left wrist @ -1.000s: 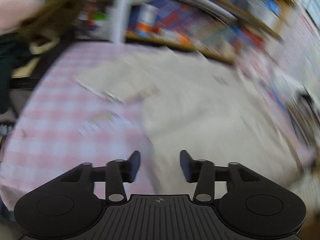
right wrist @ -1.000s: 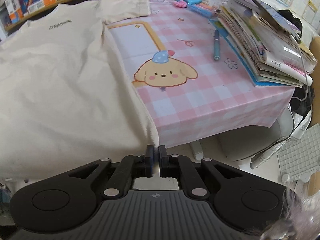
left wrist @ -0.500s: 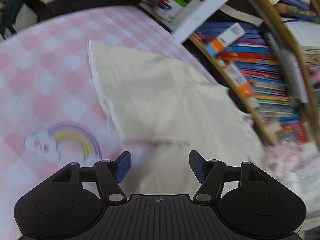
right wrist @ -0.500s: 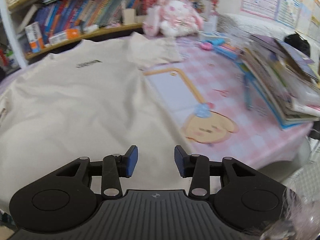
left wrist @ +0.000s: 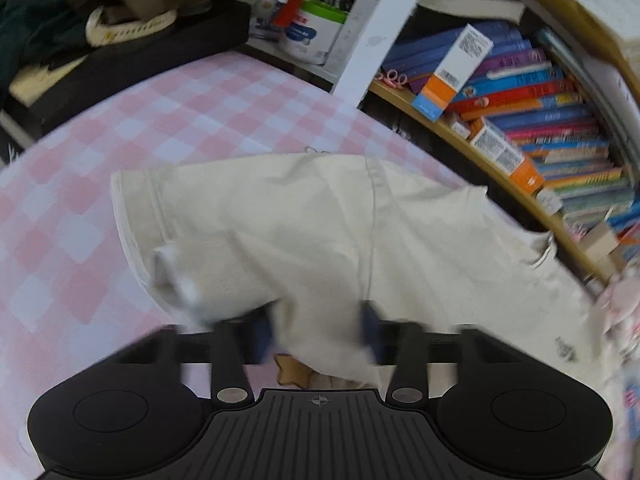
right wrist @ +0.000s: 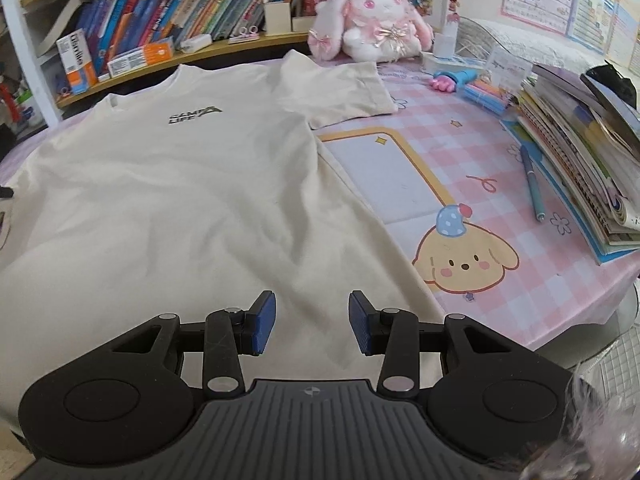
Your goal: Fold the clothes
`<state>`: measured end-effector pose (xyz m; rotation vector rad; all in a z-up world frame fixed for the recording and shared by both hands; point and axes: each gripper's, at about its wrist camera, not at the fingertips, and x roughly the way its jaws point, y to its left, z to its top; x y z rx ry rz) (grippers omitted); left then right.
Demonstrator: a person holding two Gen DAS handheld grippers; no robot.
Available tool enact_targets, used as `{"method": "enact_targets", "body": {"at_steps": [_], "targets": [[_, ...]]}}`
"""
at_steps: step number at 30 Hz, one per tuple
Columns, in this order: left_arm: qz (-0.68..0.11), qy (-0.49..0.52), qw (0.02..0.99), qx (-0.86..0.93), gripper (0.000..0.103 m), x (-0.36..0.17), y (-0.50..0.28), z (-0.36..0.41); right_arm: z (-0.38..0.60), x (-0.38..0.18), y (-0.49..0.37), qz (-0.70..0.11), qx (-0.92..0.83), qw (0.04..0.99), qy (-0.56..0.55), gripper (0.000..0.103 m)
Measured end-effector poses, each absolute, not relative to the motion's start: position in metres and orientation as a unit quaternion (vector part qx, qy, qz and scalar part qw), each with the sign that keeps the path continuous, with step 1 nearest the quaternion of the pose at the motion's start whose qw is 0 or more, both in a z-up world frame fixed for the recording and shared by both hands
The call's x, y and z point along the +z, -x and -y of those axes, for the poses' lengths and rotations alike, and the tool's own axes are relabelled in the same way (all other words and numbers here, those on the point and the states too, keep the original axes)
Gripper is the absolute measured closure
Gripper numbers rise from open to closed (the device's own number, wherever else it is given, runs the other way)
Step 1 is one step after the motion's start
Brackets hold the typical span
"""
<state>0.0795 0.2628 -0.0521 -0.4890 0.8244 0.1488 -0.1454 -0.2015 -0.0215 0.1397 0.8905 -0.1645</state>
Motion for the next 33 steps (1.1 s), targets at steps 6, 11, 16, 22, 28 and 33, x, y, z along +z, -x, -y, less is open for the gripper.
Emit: {"method": "enact_targets", "body": {"at_steps": [6,11,16,22,28,33], "targets": [[-0.388,0.222,0.892,0.065,0.100,-0.055,-0.084,-0.271,0.207,-0.026,0.142,-0.432,-0.092,0.893,-0.080,0.065],[-0.383,0.199,0.898,0.079,0.100,-0.054,-0.107,-0.283,0.210,-0.031,0.136,-0.443,-0.091,0.889,-0.076,0.065],[-0.381,0.180,0.902,0.092,0.100,-0.053,-0.127,-0.289,0.211,-0.040,0.129,-0.461,-0.080,0.881,-0.071,0.065],[-0.376,0.184,0.903,0.097,0.099,-0.053,-0.132,-0.293,0.213,-0.047,0.121,-0.475,-0.055,0.876,-0.068,0.065],[-0.360,0.199,0.909,0.071,0.093,-0.042,-0.114,-0.308,0.220,-0.048,0.109,-0.479,-0.032,0.875,-0.069,0.065],[-0.360,0.218,0.902,0.096,0.092,-0.035,-0.094,-0.334,0.224,-0.048,0.099,-0.479,-0.010,0.876,-0.059,0.075]]}}
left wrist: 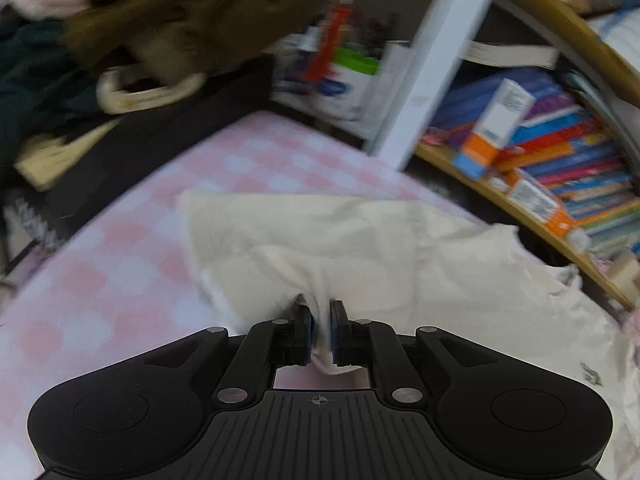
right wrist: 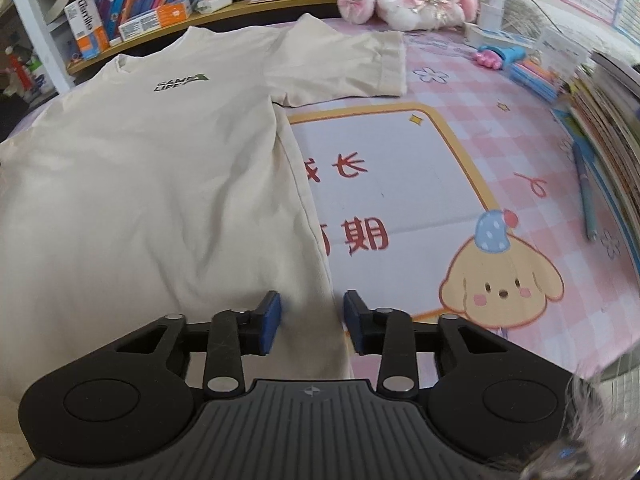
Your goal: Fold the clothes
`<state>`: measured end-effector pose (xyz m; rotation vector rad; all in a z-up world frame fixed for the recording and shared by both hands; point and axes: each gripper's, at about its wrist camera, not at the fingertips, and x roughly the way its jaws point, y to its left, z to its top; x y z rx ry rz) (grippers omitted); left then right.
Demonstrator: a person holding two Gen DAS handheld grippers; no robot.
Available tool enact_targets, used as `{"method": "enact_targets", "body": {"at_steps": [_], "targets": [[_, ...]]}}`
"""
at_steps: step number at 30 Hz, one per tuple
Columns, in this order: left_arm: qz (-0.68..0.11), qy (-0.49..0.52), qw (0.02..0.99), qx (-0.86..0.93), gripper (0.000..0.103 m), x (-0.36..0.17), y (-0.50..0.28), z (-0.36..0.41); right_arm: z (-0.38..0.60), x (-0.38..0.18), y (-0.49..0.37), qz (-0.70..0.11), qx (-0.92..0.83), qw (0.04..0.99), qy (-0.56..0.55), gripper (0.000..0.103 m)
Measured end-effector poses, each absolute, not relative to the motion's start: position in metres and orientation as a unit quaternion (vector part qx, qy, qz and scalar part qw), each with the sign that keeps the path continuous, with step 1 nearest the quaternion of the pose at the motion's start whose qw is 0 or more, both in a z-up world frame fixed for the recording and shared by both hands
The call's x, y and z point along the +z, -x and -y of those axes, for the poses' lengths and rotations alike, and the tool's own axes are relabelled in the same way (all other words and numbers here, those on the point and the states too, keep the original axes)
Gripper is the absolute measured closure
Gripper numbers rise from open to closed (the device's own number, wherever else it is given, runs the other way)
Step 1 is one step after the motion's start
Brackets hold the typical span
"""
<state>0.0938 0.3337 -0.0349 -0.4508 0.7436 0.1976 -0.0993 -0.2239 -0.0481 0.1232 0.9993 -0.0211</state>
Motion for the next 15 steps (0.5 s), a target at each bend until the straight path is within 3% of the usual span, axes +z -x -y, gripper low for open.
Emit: {"method": "enact_targets", "body": {"at_steps": [15], "targets": [[-0.378,0.165,0.879,0.237,0.086,-0.033,-0.035,-0.378,0.233,-0.051,0.092,-0.475,0.013,0.879,-0.042,0.080]]}}
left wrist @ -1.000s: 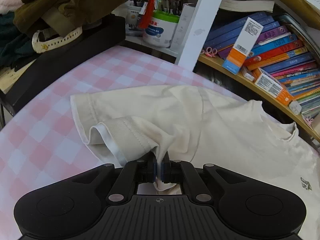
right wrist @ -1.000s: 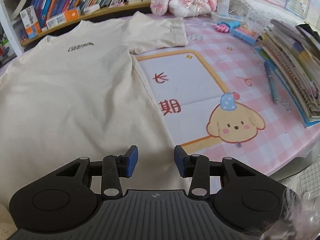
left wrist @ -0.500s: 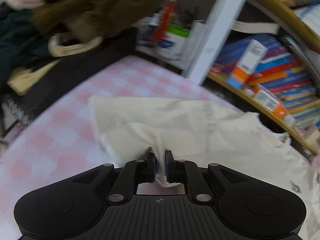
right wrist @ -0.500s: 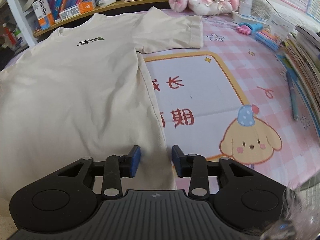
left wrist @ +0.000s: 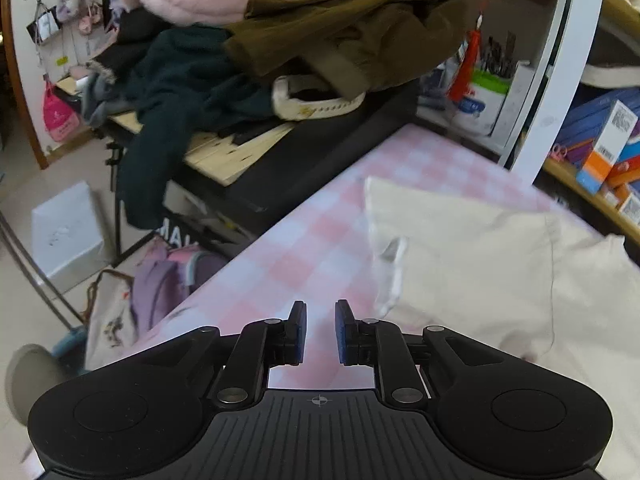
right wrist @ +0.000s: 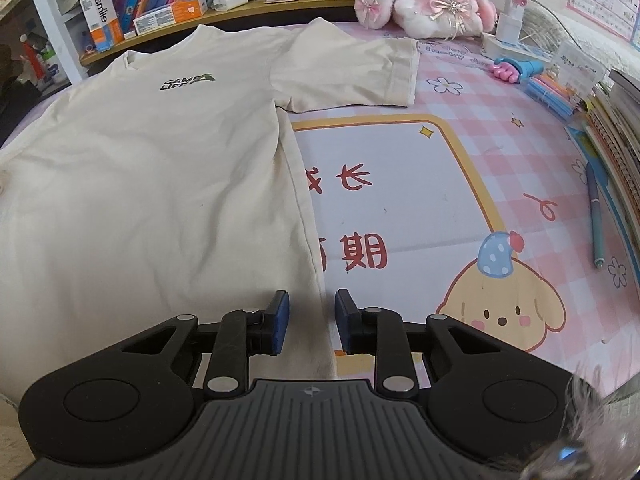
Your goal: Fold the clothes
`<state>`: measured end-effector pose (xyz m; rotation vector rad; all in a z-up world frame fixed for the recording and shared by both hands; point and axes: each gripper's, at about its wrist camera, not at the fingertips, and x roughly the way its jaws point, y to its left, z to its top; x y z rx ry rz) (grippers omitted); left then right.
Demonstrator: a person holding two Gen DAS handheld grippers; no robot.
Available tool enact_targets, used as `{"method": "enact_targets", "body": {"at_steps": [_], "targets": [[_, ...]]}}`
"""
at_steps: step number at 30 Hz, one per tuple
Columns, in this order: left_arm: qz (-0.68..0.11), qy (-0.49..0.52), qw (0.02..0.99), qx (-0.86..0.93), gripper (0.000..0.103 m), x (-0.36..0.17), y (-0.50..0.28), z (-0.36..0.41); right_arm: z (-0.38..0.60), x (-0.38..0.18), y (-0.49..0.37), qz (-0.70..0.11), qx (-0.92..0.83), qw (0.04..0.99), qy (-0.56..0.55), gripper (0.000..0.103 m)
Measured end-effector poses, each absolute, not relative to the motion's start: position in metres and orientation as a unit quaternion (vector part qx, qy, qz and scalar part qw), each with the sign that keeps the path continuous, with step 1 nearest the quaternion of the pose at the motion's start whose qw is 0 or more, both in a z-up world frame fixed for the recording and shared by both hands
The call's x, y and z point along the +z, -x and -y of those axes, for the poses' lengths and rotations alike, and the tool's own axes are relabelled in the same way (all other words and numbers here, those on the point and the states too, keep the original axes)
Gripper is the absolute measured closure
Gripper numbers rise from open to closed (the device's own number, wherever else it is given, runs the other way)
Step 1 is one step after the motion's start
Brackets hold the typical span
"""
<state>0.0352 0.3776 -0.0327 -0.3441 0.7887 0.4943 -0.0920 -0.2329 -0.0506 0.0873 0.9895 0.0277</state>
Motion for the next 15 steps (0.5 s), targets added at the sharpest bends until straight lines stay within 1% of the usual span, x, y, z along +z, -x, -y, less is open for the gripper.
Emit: {"method": "enact_targets", "body": {"at_steps": [2,3,5,7,9,11,13,15], "targets": [[-0.384,0.168,0.887,0.192,0.085,-0.033,-0.025,-0.369,0.232,-0.051,0.093,-0.473,0.014,0.880,-0.041,0.080],[-0.389,0.166,0.891,0.166,0.080,-0.034,-0.019,-0.362,0.232,-0.051,0.093,-0.472,0.014,0.881,-0.040,0.080],[-0.401,0.143,0.896,0.123,0.060,-0.036,-0.009,-0.345,0.232,-0.051,0.094,-0.470,0.013,0.882,-0.042,0.079],[-0.407,0.111,0.902,0.096,0.052,-0.038,0.003,-0.326,0.233,-0.051,0.095,-0.469,0.011,0.882,-0.047,0.079],[-0.410,0.088,0.905,0.072,0.052,-0.041,0.013,-0.312,0.232,-0.051,0.094,-0.470,0.012,0.882,-0.044,0.080],[-0.415,0.078,0.905,0.051,0.052,-0.044,0.023,-0.299,0.230,-0.051,0.094,-0.471,0.014,0.881,-0.031,0.083],[-0.415,0.068,0.906,0.042,0.053,-0.046,0.030,-0.289,0.232,-0.051,0.093,-0.473,0.020,0.880,-0.030,0.094],[-0.416,0.059,0.906,0.043,0.055,-0.046,0.033,-0.281,0.234,-0.051,0.092,-0.474,0.021,0.880,-0.031,0.099]]}}
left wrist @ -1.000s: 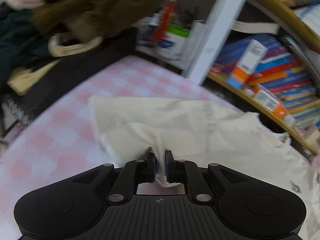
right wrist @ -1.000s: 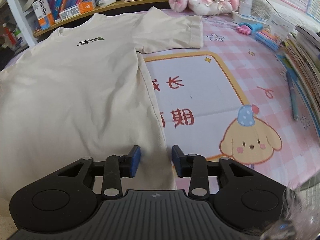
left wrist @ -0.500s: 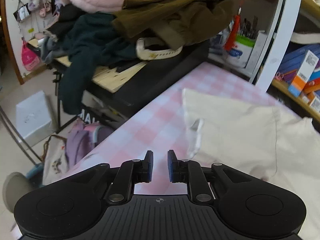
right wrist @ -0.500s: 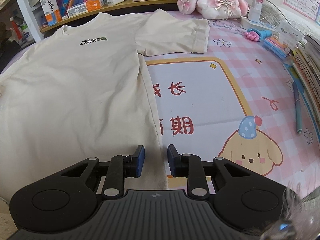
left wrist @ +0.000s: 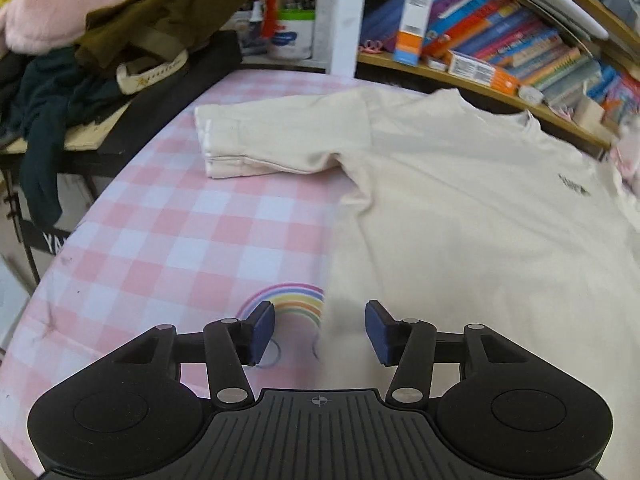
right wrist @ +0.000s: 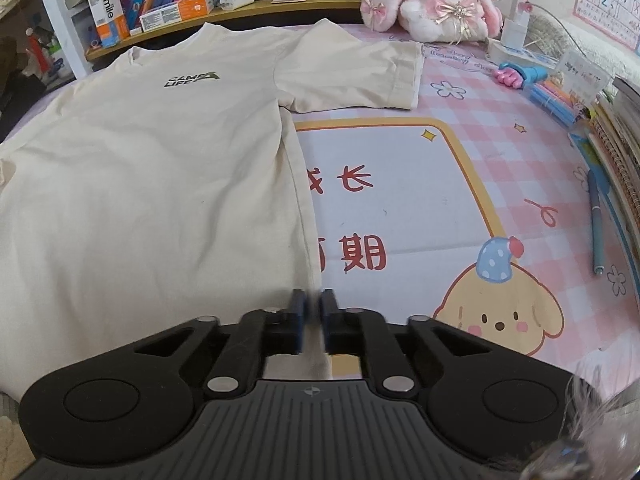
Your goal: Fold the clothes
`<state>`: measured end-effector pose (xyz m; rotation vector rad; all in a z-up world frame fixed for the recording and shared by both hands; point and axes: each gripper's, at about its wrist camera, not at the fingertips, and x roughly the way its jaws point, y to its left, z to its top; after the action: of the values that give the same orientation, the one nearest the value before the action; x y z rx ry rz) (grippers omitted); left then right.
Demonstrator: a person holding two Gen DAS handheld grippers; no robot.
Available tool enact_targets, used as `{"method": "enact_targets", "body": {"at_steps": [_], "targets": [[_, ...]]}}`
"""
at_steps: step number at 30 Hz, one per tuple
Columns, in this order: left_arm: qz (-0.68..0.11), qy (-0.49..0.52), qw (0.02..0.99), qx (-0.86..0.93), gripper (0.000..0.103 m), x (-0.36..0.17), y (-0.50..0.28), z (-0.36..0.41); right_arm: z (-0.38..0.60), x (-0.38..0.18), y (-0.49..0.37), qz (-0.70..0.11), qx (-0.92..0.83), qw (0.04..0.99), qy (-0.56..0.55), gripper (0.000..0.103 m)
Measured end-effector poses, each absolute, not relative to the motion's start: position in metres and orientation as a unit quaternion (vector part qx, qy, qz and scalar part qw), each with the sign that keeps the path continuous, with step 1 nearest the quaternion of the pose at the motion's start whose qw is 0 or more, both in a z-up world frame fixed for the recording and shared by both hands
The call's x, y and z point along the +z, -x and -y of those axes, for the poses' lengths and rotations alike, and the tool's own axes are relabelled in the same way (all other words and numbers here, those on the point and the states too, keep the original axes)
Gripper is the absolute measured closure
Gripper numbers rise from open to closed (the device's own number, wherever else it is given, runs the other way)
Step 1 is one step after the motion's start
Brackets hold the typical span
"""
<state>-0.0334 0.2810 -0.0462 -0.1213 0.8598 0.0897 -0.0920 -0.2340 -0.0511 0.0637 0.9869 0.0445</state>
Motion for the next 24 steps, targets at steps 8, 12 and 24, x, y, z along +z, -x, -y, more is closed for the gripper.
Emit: {"method": "enact_targets", "body": {"at_steps": [8,12,24], "targets": [[-0.424,0.033,0.904,0.033,0.058,-0.045,0.038,-0.258,0.245,-0.052,0.086,-0.457,-0.009,0.889,-0.010,0.101],[-0.423,0.018,0.906,0.020,0.074,-0.044,0.039,-0.251,0.247,-0.051,0.086,-0.461,-0.007,0.887,-0.008,0.101],[-0.431,0.029,0.902,0.015,0.086,-0.038,0.033,-0.256,0.239,-0.048,0.098,-0.471,0.002,0.881,-0.032,0.101]]}}
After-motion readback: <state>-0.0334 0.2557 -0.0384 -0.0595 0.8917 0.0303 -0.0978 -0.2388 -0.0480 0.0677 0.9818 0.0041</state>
